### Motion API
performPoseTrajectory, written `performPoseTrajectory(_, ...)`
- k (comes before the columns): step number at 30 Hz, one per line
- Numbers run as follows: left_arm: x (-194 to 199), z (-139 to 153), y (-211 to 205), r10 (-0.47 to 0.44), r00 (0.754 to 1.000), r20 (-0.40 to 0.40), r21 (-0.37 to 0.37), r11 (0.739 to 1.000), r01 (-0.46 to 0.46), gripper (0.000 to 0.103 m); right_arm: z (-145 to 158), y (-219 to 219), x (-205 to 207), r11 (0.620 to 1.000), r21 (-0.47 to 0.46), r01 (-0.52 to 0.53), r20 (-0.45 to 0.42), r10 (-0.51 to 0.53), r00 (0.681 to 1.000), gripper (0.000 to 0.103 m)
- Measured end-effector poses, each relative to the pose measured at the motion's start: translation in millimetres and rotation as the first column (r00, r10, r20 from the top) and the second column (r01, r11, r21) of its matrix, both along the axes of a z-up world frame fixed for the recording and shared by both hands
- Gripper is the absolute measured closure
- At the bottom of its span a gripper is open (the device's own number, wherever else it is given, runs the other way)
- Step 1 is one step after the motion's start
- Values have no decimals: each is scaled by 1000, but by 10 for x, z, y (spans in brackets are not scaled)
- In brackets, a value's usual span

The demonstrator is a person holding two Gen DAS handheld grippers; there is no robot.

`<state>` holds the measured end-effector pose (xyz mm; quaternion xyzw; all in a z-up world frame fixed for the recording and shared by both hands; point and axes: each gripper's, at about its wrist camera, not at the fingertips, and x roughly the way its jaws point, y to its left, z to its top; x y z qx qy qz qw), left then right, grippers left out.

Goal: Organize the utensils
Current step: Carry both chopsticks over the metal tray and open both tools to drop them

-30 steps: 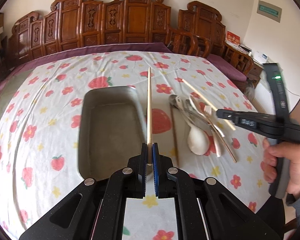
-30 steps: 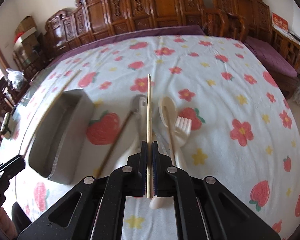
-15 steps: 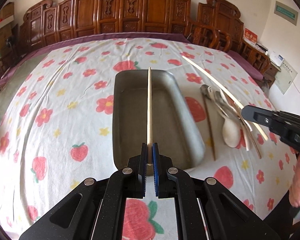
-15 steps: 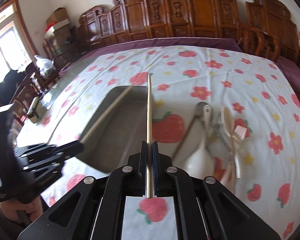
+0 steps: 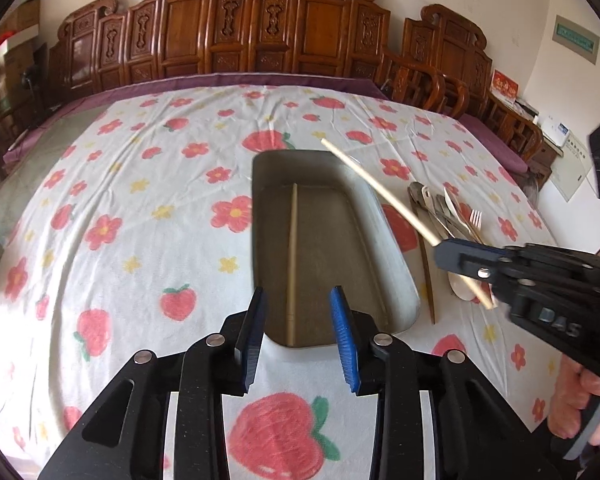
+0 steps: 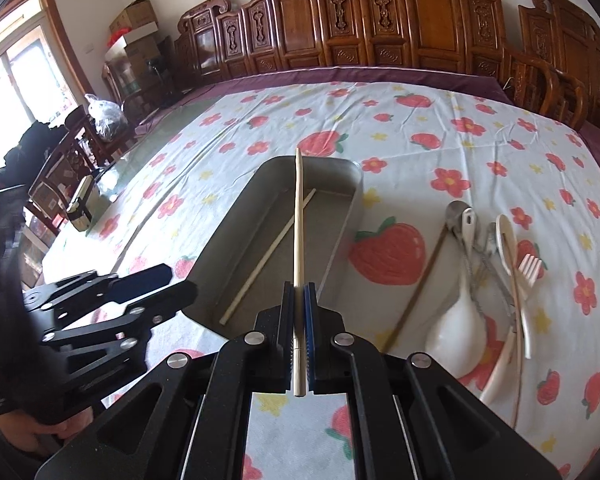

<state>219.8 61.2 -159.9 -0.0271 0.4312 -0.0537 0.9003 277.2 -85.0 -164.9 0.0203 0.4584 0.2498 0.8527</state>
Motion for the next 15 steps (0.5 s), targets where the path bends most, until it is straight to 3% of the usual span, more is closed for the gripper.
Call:
performPoseTrajectory(5,-90,60,106,22,999,27,34,999,-23,71,-111,192,97,1000,-13,-4,-23,4,1000,97)
performPoseTrajectory(15,-243,93,302,52,998,38,26,998,-53,71,-292,456,296,1000,-26,3,-70,-5,998,97)
